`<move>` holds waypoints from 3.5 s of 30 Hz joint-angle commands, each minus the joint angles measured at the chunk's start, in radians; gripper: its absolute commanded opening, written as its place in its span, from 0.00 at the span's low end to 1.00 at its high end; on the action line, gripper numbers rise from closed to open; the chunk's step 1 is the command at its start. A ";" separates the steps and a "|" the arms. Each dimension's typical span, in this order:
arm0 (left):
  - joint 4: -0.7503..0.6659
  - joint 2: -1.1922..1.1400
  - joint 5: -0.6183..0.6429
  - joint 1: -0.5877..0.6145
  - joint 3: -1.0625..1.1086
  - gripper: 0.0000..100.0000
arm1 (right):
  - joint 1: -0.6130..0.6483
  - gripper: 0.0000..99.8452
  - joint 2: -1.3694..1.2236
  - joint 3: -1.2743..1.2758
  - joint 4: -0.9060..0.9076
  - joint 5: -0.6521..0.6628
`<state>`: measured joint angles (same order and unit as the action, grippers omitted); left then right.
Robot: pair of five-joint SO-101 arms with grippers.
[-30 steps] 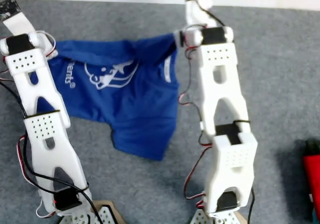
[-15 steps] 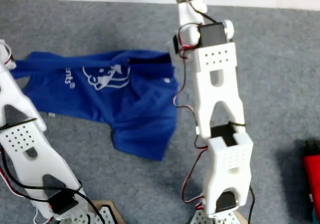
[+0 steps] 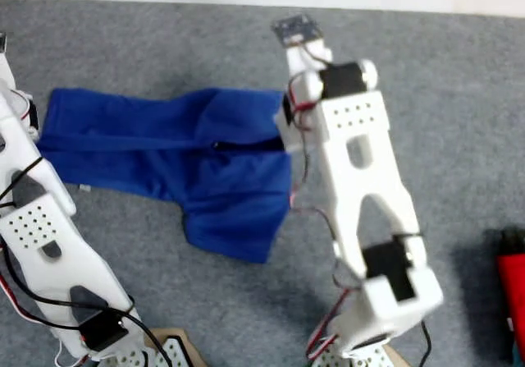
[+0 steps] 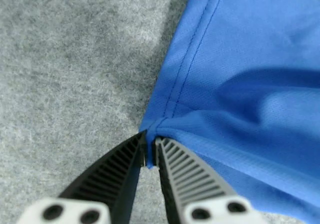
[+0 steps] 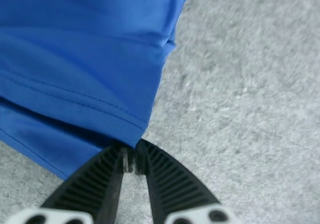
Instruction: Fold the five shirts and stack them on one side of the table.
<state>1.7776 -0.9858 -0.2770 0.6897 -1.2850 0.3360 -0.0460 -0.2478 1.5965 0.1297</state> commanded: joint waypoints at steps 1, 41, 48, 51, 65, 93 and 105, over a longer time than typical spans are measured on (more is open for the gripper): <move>0.005 0.082 -0.034 0.007 -0.004 0.00 | 0.047 0.01 0.229 0.334 -0.165 0.014; 0.003 0.140 -0.025 0.058 0.183 0.00 | 0.364 0.01 0.802 1.368 -0.723 -0.037; 0.005 0.145 -0.026 0.051 0.206 0.00 | 0.364 0.01 0.802 1.369 -0.723 -0.037; 0.005 0.148 -0.026 0.027 0.222 0.00 | 0.366 0.01 0.802 1.371 -0.719 -0.037; 0.005 0.150 -0.018 0.027 0.219 0.13 | 0.447 0.11 0.811 1.362 -0.685 -0.003; -0.120 0.242 0.140 -0.059 0.361 0.01 | 0.315 0.01 0.766 0.908 -0.504 -0.023; -0.149 0.067 0.140 -0.068 0.366 0.00 | 0.318 0.01 0.628 1.138 -0.679 -0.031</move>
<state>1.6318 -0.9291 -0.1450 0.6375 -0.9183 0.6644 0.5831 0.8646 0.9367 0.1112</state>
